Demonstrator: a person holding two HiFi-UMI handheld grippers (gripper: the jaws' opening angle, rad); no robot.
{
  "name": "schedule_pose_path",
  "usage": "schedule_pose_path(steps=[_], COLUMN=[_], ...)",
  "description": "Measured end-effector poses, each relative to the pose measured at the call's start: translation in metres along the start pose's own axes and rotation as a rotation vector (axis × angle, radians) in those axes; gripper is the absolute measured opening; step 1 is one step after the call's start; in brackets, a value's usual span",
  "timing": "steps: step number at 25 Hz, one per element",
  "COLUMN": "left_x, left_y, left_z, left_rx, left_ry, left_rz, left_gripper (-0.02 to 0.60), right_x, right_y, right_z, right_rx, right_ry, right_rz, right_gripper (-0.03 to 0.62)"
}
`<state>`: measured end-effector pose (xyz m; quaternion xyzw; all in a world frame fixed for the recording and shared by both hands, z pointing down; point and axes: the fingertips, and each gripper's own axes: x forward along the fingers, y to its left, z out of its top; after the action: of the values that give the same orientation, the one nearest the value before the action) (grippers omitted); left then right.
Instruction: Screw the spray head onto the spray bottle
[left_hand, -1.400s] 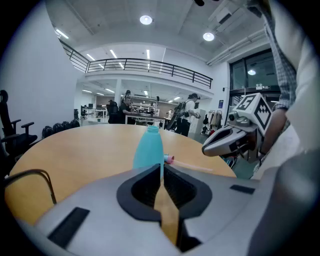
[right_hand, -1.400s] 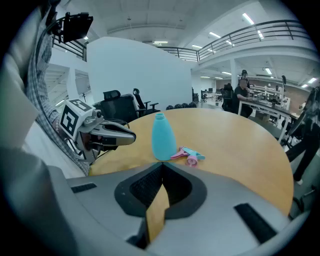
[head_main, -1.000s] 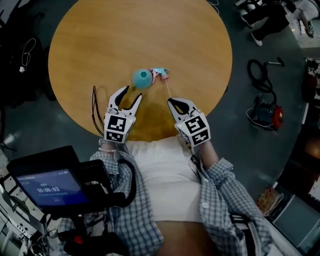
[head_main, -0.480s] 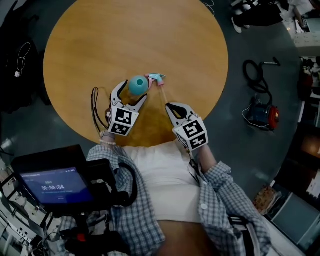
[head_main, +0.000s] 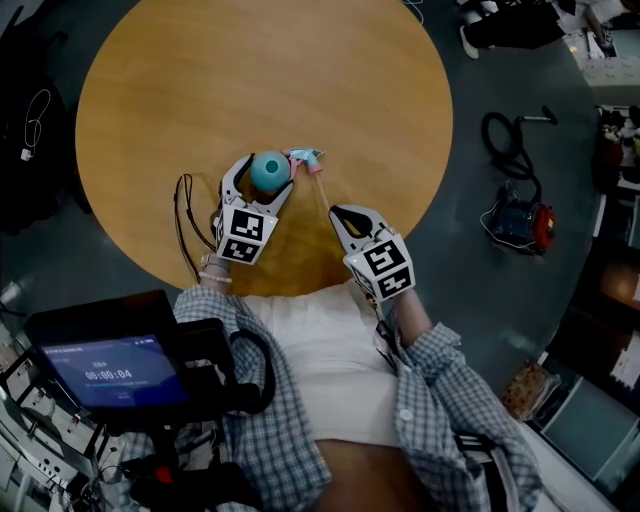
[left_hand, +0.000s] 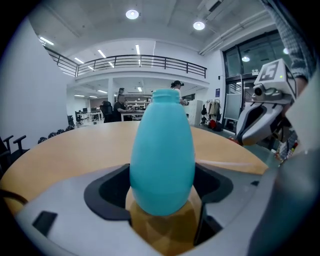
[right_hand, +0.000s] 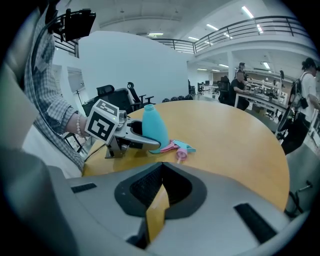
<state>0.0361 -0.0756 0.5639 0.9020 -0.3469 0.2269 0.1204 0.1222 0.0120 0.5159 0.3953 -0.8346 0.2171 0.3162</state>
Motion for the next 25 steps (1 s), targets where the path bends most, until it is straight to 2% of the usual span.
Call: schedule_pose_path(steps=[3,16,21,25], left_x=[0.003,-0.007,-0.012,-0.011], left_y=[-0.002,-0.013,-0.020,-0.021], left_z=[0.002,-0.007,-0.014,-0.017], left_rx=[0.020,0.014,0.022,0.020], left_ry=[0.000,0.003,0.011,0.017], left_rz=[-0.010,-0.024,-0.037,-0.034], left_gripper=[0.376,0.376,0.376,0.376], right_x=[0.000,0.010,0.022,0.038], right_y=[-0.002,-0.004,-0.028,-0.057], right_z=[-0.001,-0.001,0.006,0.021], right_rx=[0.002,-0.018,-0.110,-0.200], right_ry=[0.003,0.012,0.031,0.089], right_rz=[-0.002,0.000,-0.017,0.002], right_gripper=[-0.006,-0.006,-0.006,-0.006])
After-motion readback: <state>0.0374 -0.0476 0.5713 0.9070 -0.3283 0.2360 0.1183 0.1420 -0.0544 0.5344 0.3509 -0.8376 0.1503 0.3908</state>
